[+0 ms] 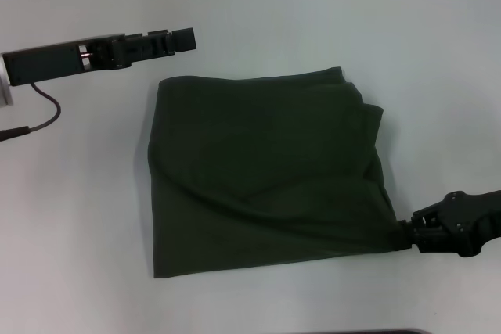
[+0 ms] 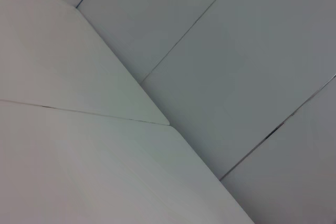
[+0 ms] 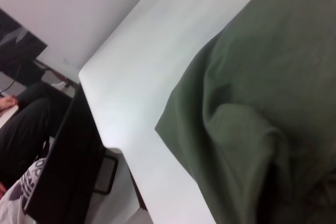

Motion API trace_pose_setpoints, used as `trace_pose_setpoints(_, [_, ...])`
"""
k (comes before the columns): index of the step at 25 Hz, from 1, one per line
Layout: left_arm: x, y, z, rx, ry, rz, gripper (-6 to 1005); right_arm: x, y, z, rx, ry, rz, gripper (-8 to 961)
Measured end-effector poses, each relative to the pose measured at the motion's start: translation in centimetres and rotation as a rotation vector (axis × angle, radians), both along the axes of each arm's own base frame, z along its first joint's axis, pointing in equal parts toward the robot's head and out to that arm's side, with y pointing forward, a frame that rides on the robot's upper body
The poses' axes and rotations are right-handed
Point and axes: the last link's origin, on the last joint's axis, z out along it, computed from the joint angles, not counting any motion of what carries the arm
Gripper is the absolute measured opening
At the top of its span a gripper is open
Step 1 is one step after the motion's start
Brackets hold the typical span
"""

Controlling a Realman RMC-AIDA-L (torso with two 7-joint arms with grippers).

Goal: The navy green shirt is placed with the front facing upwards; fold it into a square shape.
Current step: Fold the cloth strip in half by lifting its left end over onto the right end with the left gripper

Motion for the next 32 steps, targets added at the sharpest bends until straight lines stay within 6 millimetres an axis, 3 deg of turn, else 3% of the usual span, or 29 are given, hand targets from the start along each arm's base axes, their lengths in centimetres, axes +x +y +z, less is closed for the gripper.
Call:
trace_pose_setpoints(7, [0.2,0.1,-0.1,-0.005,0.002,-0.006,826,0.6,-0.1,1.2,0.029,0.014,-0.036,215])
trace_pose_setpoints(12, [0.2,0.1,-0.1,-0.005,0.004,-0.009,826,0.8,0.2,3.0,0.081,0.044,-0.068,476])
trace_pose_setpoints(18, [0.2,0.1,-0.1,0.003,0.010,-0.023,827,1.6,1.9,5.1,0.239,0.064,-0.164,617])
trace_pose_setpoints(23, [0.2,0.1,-0.3,0.005,0.012,-0.037,827,1.3,3.9,4.8,0.319,0.072,-0.225,610])
trace_pose_setpoints(32, [0.3,0.2,-0.3,0.014,0.025,-0.059,826,-0.2,6.5,1.8,0.321,0.068,-0.271,611])
